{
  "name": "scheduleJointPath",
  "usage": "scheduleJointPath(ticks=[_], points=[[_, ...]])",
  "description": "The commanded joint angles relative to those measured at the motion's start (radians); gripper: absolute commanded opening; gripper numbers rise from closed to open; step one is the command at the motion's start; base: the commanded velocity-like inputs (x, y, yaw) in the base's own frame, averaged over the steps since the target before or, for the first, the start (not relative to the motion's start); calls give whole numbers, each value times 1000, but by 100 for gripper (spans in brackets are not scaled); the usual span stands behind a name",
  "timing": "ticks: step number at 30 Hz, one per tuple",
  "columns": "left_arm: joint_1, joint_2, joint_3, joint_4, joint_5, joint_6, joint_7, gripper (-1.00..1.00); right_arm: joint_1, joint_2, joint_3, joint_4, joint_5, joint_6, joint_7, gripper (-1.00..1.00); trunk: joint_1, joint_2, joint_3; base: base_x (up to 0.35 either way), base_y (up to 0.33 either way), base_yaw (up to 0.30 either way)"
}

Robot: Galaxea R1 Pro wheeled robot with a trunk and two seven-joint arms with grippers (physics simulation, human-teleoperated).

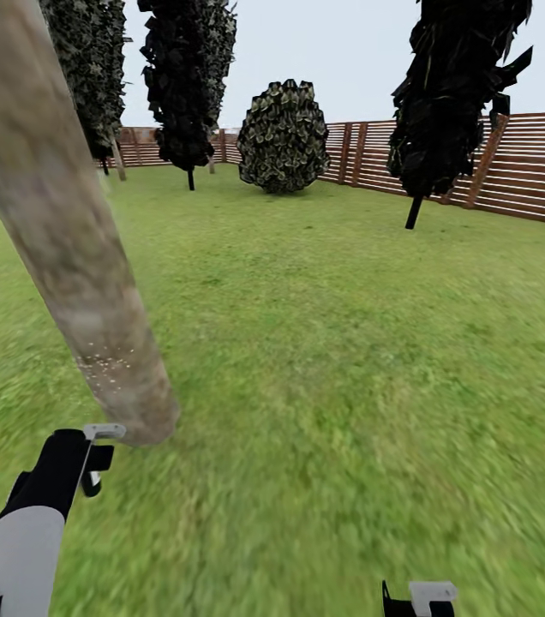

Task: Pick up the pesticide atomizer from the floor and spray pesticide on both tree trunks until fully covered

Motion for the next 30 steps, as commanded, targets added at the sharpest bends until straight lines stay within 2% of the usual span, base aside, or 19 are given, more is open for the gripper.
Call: scheduleJointPath(ticks=[1,8,30], points=[[-1,0,0,0,3,-1,0,-100,0,0,0,0,0,0,0,100,0,0,0,0,-275,0],[-1,10,1,-2,7,-1,13,-100,0,1,0,0,0,0,0,100,0,0,0,97,-251,45],[0,2,0,-2,7,-15,17,-100,0,2,0,0,0,0,0,100,0,0,0,224,-193,256]])
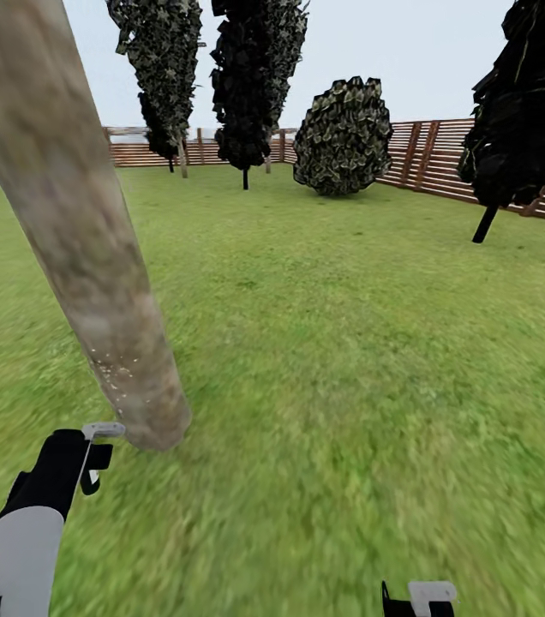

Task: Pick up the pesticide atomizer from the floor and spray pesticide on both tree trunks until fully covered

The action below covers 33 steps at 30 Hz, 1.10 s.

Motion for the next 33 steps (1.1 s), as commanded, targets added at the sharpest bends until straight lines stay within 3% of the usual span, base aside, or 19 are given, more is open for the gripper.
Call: scheduleJointPath(ticks=[1,12,20,33], points=[[0,0,0,0,-1,0,0,-100,0,0,0,0,0,0,0,100,0,0,0,135,-249,38],[0,0,1,0,-1,0,0,-100,0,0,0,0,0,0,0,100,0,0,0,16,-271,22],[0,-1,2,0,-1,0,0,-100,0,0,0,0,1,0,0,100,0,0,0,48,-271,262],[0,-2,2,0,0,0,0,-100,0,0,0,0,0,0,0,100,0,0,0,228,-204,277]])
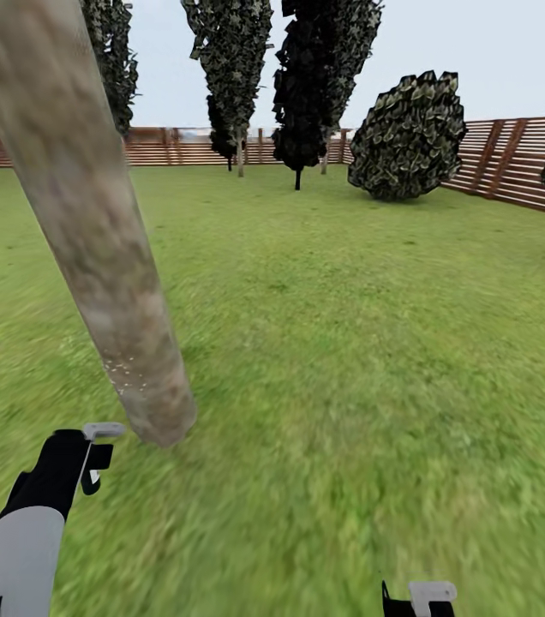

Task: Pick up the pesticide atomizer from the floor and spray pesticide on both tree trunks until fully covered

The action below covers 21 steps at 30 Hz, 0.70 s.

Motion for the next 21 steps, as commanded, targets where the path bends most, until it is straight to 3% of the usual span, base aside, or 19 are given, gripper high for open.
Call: scheduleJointPath(ticks=[1,11,21], points=[[0,-1,-1,0,-1,0,0,-100,0,0,0,0,0,0,0,100,0,0,0,242,-194,277],[0,-3,-3,1,2,-1,0,-100,0,0,0,0,0,0,0,100,0,0,0,222,-202,270],[0,-3,-3,0,2,0,0,-100,0,-3,0,2,1,-2,-2,100,0,0,0,12,-272,24]])
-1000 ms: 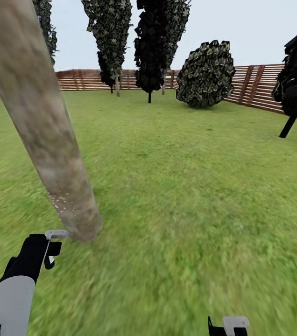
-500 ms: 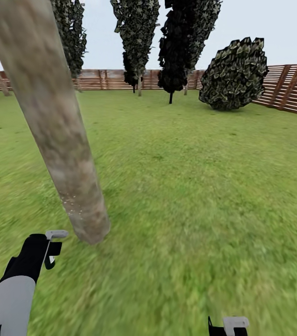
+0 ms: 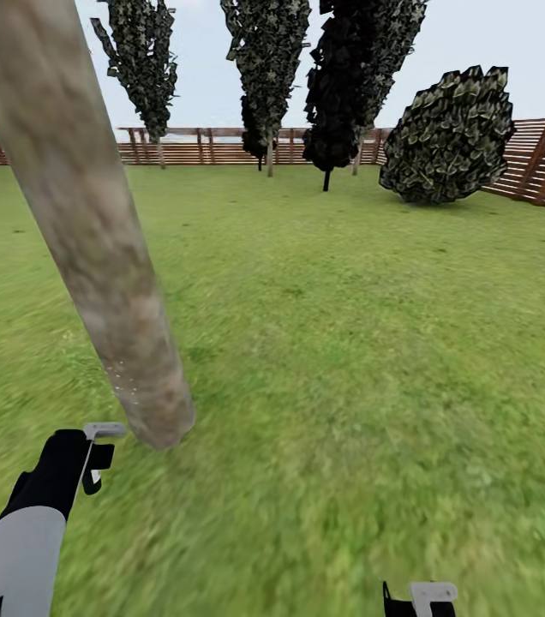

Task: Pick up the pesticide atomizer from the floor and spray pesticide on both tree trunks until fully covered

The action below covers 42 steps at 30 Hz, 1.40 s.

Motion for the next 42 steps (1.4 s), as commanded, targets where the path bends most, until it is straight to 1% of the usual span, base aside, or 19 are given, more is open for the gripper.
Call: scheduleJointPath(ticks=[1,10,19,22,34,42], points=[[0,0,0,0,-1,0,0,-100,0,1,0,0,-1,0,0,100,0,0,0,0,-275,0],[0,2,2,0,-2,0,0,-100,0,2,0,-1,-1,0,0,100,0,0,0,0,-275,19],[0,2,2,0,-2,0,0,-100,0,2,0,-1,-1,0,0,100,0,0,0,0,-275,257],[0,2,2,0,-1,0,0,-100,0,2,0,-1,-1,0,0,100,0,0,0,28,-275,97],[0,0,2,0,0,0,0,-100,0,3,0,-1,-1,0,0,100,0,0,0,110,-275,7],[0,0,2,0,0,1,0,-100,0,3,0,-1,-1,0,0,100,0,0,0,127,-275,237]])
